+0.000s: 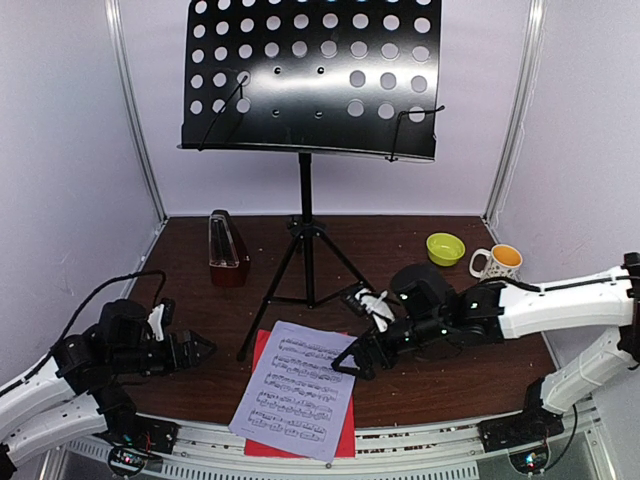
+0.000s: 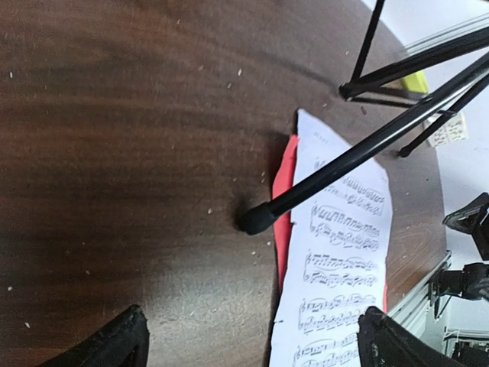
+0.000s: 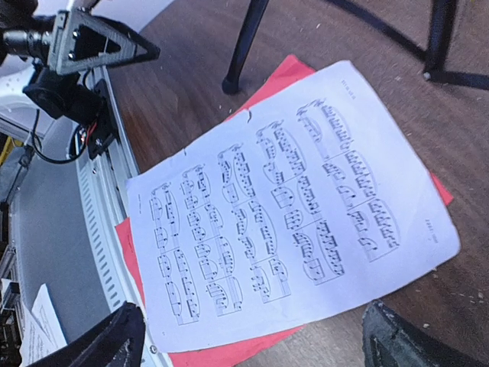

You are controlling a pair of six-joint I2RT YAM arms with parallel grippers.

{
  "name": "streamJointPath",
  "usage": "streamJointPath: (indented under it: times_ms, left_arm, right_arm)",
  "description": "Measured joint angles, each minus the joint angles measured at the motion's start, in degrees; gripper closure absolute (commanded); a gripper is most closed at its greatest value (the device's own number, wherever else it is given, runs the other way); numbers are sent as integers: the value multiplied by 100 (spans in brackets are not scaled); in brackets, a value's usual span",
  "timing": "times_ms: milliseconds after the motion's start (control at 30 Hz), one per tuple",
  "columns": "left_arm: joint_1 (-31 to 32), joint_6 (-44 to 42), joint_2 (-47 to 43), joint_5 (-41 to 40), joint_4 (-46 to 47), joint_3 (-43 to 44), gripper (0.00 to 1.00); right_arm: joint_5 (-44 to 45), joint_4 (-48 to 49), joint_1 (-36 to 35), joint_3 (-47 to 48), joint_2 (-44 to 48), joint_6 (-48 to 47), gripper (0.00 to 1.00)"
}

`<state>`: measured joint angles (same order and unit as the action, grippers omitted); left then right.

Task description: Set up the instrument practice props

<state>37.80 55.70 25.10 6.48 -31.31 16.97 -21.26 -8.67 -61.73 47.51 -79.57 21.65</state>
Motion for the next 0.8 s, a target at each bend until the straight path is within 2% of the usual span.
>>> streamJointPath:
  times_ms: [200, 333, 533, 800]
  left_arm:
    - [2, 42, 802, 389, 352, -61, 2]
    - [59, 186, 1158, 813, 828, -420, 7]
    - [153, 332, 1370, 1226, 1325, -581, 14]
    - [273, 448, 1906, 1635, 1945, -699, 23]
  right_arm:
    - [-7, -144, -586, 1110, -1545, -24, 0]
    - [11, -129, -767, 1628, -2203, -42, 0]
    - [122, -98, -599, 1705, -2887, 15, 0]
    - [417, 221, -306, 1443, -2859, 105, 0]
